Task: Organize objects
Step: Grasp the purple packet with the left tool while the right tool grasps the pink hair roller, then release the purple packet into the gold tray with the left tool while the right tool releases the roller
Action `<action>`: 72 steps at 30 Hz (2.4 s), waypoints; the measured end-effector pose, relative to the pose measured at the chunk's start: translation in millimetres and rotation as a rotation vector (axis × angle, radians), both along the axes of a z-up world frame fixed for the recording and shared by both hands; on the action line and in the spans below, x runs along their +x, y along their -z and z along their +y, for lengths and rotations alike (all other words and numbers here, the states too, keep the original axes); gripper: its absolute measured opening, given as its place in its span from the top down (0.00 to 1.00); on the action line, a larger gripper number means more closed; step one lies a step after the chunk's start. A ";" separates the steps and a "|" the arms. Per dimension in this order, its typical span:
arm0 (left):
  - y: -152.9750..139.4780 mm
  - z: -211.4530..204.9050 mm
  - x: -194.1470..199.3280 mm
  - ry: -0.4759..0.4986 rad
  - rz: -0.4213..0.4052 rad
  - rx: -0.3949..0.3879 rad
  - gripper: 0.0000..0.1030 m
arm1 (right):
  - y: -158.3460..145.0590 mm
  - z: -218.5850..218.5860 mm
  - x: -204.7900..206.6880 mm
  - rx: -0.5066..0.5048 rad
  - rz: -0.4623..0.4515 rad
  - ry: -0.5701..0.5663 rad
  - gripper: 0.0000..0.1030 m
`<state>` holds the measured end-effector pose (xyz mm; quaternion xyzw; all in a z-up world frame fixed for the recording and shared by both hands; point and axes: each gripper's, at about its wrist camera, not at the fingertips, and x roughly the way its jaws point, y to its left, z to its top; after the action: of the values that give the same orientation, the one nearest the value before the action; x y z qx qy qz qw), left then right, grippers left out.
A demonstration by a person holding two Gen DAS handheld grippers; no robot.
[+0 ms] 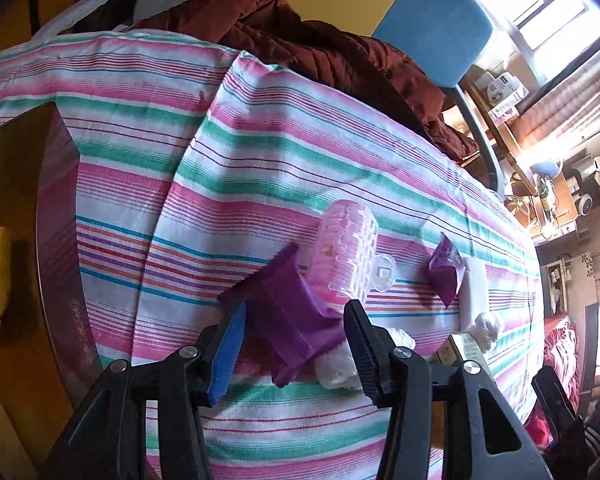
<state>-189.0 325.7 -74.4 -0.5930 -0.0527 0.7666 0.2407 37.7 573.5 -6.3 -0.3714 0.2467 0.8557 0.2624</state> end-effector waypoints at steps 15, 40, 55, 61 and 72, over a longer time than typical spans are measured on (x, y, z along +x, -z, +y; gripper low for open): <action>9.3 16.5 16.1 0.122 0.130 -0.111 0.60 | 2.4 -2.2 -1.5 -0.008 -0.011 -0.019 0.00; -62.2 -90.5 96.7 0.219 0.335 0.116 0.62 | 19.3 -103.7 -158.1 0.091 -0.146 -0.442 0.02; -78.6 -198.7 68.2 -0.033 0.365 0.124 0.62 | 22.8 -137.8 -186.2 0.145 -0.189 -0.503 0.40; -75.7 -259.6 65.0 -0.161 0.372 0.076 0.62 | -11.6 -184.3 -172.4 0.165 -0.094 -0.593 0.40; -65.2 -328.4 82.5 -0.288 0.355 0.072 0.62 | -16.8 -298.8 -116.9 0.133 -0.025 -0.849 0.40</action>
<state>-106.5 -2.8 -9.2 -0.4265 -0.1209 0.8829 0.1552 -79.3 274.7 10.5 -0.4325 0.0130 0.8973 -0.0868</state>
